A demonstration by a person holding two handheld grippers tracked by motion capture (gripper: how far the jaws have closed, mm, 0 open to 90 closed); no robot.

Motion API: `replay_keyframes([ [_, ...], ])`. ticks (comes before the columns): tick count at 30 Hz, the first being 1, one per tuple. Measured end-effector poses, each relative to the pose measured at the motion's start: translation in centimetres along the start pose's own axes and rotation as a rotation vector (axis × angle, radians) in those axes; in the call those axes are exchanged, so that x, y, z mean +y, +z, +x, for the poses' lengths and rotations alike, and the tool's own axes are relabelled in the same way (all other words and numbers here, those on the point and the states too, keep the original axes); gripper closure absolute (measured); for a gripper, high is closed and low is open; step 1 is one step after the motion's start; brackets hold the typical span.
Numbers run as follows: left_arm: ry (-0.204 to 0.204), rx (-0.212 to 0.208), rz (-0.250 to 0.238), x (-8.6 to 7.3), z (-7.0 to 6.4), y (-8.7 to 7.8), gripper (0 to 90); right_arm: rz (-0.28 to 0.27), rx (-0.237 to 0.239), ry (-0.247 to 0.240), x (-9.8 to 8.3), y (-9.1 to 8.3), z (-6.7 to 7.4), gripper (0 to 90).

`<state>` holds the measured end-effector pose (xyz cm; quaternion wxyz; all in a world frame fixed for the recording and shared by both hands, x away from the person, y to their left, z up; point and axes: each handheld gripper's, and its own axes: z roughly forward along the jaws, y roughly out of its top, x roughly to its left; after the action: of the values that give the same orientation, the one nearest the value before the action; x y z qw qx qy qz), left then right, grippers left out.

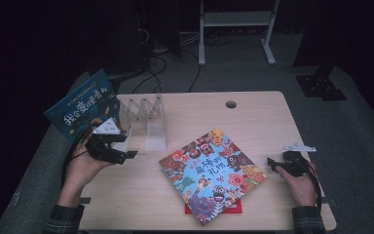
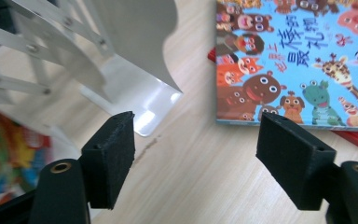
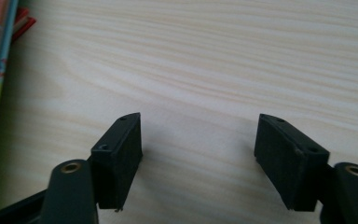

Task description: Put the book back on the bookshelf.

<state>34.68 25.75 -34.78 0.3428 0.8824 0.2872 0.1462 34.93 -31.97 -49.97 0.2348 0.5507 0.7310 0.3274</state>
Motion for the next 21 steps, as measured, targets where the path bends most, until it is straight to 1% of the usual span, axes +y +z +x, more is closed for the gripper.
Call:
replay_keyframes([
  [1,-0.004,-0.011,-0.001,-0.2,-0.2,0.4,26.0,0.003,0.006,-0.006,0.0,-0.1,0.1,32.5],
  [2,-0.004,-0.011,-0.001,-0.2,-0.2,0.4,24.4,0.006,0.011,-0.007,-0.1,-0.2,0.1,33.1],
  [3,-0.009,-0.032,-0.003,-0.5,-0.8,1.5,23.7,0.005,0.022,-0.011,-0.1,-0.5,0.3,33.5],
  [6,-0.002,-0.048,-0.002,-1.1,-1.7,3.0,19.4,-0.002,0.036,-0.019,-0.2,-1.1,0.7,34.0],
  [7,-0.003,-0.057,-0.006,-1.3,-2.0,3.5,18.6,-0.006,0.044,-0.024,-0.2,-1.3,0.8,34.1],
  [9,-0.01,-0.076,-0.03,-1.6,-2.4,4.3,17.3,-0.01,0.062,-0.034,-0.3,-1.9,1.1,34.2],
  [10,-0.015,-0.082,-0.035,-1.7,-2.6,4.6,17.2,-0.013,0.072,-0.038,-0.4,-2.2,1.3,34.2],
  [11,-0.015,-0.082,-0.035,-1.7,-2.6,4.6,16.1,-0.013,0.072,-0.038,-0.4,-2.2,1.3,34.2],
  [12,-0.007,-0.083,-0.029,-2.1,-2.8,5.6,13.6,-0.02,0.091,-0.049,-0.6,-2.7,1.7,34.2],
  [14,-0.016,-0.104,-0.028,-2.5,-2.9,6.4,12.1,-0.027,0.105,-0.056,-0.8,-3.1,2.0,34.1],
  [15,-0.009,-0.111,-0.024,-2.6,-3.0,6.9,10.5,-0.032,0.113,-0.061,-0.9,-3.4,2.2,34.0],
  [16,-0.009,-0.111,-0.024,-2.6,-3.0,6.9,10.1,-0.032,0.113,-0.061,-0.9,-3.4,2.2,34.0],
  [17,-0.013,-0.114,-0.02,-2.8,-3.1,7.5,9.5,-0.035,0.122,-0.071,-1.2,-4.0,2.6,34.0],
  [18,-0.009,-0.118,-0.018,-2.9,-3.1,7.9,8.6,-0.037,0.126,-0.076,-1.3,-4.2,2.7,35.4],
  [19,-0.011,-0.127,-0.02,-2.9,-3.2,8.2,8.5,-0.046,0.12,-0.083,-1.5,-4.5,2.9,35.7],
  [21,-0.018,-0.148,-0.037,-3.0,-3.3,8.9,8.4,-0.055,0.132,-0.078,-1.7,-5.0,2.9,34.7],
])
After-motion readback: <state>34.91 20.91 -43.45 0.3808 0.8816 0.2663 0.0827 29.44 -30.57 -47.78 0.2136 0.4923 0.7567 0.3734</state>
